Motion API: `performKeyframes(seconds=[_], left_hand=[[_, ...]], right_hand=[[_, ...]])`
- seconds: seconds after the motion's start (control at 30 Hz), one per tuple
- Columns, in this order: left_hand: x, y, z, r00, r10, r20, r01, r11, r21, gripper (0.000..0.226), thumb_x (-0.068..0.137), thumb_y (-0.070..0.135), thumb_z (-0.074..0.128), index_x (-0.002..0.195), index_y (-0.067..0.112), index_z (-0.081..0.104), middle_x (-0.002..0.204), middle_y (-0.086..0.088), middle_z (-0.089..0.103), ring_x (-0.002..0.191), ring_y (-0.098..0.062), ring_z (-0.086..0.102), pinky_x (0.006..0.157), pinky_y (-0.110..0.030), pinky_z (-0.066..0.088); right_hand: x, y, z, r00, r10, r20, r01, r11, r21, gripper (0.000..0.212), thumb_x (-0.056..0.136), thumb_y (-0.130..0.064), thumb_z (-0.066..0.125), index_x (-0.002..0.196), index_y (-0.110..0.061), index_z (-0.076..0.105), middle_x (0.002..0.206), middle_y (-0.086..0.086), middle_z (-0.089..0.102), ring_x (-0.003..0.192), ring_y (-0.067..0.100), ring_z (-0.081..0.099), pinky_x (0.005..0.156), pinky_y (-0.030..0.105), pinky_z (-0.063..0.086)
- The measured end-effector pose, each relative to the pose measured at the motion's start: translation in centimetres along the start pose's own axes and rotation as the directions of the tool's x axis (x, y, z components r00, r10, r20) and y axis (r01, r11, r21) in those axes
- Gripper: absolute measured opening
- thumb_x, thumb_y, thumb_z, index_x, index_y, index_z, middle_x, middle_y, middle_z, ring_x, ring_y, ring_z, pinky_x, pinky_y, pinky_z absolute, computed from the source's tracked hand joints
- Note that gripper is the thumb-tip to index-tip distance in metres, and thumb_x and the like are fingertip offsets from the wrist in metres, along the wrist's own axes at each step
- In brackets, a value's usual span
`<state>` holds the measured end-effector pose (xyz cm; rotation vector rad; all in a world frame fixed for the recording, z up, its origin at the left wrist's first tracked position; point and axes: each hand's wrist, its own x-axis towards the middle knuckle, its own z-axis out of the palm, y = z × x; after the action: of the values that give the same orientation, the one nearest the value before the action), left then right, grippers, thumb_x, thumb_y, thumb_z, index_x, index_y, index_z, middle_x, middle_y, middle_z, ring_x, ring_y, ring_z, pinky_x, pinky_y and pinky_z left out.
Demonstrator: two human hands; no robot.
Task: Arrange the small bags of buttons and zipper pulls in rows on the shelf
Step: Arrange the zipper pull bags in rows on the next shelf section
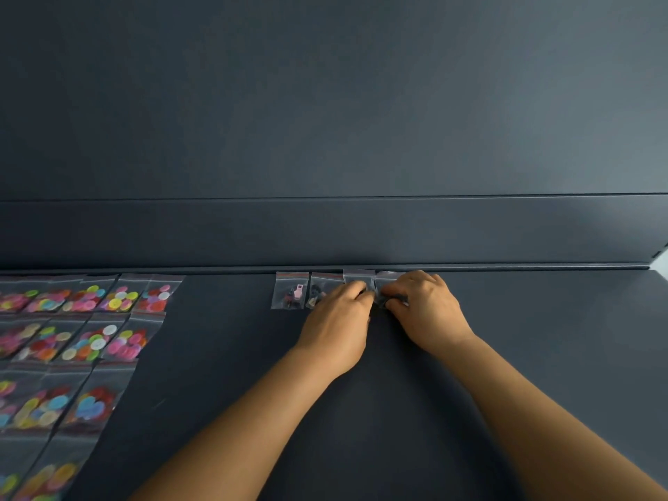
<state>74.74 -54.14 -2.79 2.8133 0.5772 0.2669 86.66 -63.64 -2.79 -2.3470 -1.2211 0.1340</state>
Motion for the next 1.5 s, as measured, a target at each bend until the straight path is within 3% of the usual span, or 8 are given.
performKeyframes(seconds=[0.17,0.37,0.5,0.6,0.77,1.2,1.5], left_hand=[[-0.4,0.4,-0.4,1.000,-0.023,0.003,0.023,1.000,-0.009,0.033,0.095,0.016,0.048,0.128,0.011,0.051,0.133,0.000,0.045,0.122,-0.022,0.042,0.100,-0.037,0.040],[-2.9,-0.5,-2.3,0.993,-0.078,-0.086,0.076,0.997,-0.031,0.043,0.095,0.022,0.050,0.137,0.015,0.043,0.140,0.004,0.041,0.128,-0.018,0.037,0.101,-0.032,0.036],[-6.5,-2.8,-4.5,0.971,-0.172,-0.166,0.171,0.985,-0.017,0.052,0.095,0.029,0.049,0.143,0.020,0.033,0.148,0.004,0.034,0.135,-0.017,0.031,0.108,-0.029,0.028],[-10.5,-5.1,-6.3,0.945,-0.256,-0.204,0.256,0.966,-0.027,0.057,0.095,0.032,0.049,0.147,0.024,0.026,0.152,0.005,0.029,0.138,-0.015,0.025,0.111,-0.028,0.024],[-19.0,-9.8,-9.3,0.889,-0.384,-0.251,0.385,0.922,-0.046,0.061,0.095,0.036,0.048,0.148,0.028,0.020,0.153,0.007,0.024,0.139,-0.014,0.023,0.111,-0.031,0.025],[-40.4,-21.9,-16.3,0.778,-0.537,-0.325,0.562,0.827,-0.019,0.061,0.094,0.037,0.048,0.148,0.025,0.022,0.151,0.007,0.028,0.136,-0.015,0.027,0.109,-0.031,0.028],[-49.5,-29.6,-19.9,0.665,-0.647,-0.374,0.685,0.728,-0.042,0.060,0.094,0.033,0.050,0.147,0.022,0.025,0.149,0.003,0.032,0.135,-0.016,0.029,0.109,-0.029,0.027]], right_hand=[[-0.2,-0.7,-0.6,1.000,-0.015,-0.020,0.015,1.000,0.003,0.017,0.089,-0.018,0.055,0.096,-0.020,0.071,0.110,0.000,0.060,0.108,0.026,0.047,0.079,0.026,0.039],[-1.1,-3.6,-1.2,0.996,-0.075,-0.047,0.074,0.997,-0.015,0.024,0.090,-0.025,0.058,0.112,-0.018,0.065,0.117,0.000,0.059,0.112,0.022,0.046,0.080,0.022,0.035],[-2.5,-7.7,-0.6,0.988,-0.153,-0.021,0.152,0.988,-0.032,0.040,0.089,-0.032,0.058,0.126,-0.018,0.056,0.127,0.000,0.055,0.119,0.022,0.043,0.096,0.029,0.037],[-3.8,-11.7,0.6,0.978,-0.205,0.048,0.207,0.977,-0.052,0.054,0.089,-0.039,0.056,0.138,-0.021,0.042,0.135,0.000,0.047,0.125,0.023,0.039,0.104,0.032,0.033],[-7.1,-19.6,3.8,0.945,-0.305,0.119,0.312,0.949,-0.047,0.061,0.090,-0.047,0.050,0.143,-0.025,0.032,0.142,-0.004,0.040,0.131,0.020,0.033,0.111,0.033,0.027],[-15.6,-40.6,14.3,0.846,-0.502,0.179,0.498,0.864,0.071,0.062,0.090,-0.046,0.052,0.144,-0.023,0.031,0.147,0.000,0.037,0.135,0.024,0.029,0.111,0.037,0.023],[-17.3,-52.2,20.1,0.749,-0.609,0.259,0.597,0.791,0.132,0.059,0.090,-0.046,0.052,0.142,-0.022,0.035,0.142,0.000,0.041,0.133,0.023,0.031,0.111,0.038,0.027]])
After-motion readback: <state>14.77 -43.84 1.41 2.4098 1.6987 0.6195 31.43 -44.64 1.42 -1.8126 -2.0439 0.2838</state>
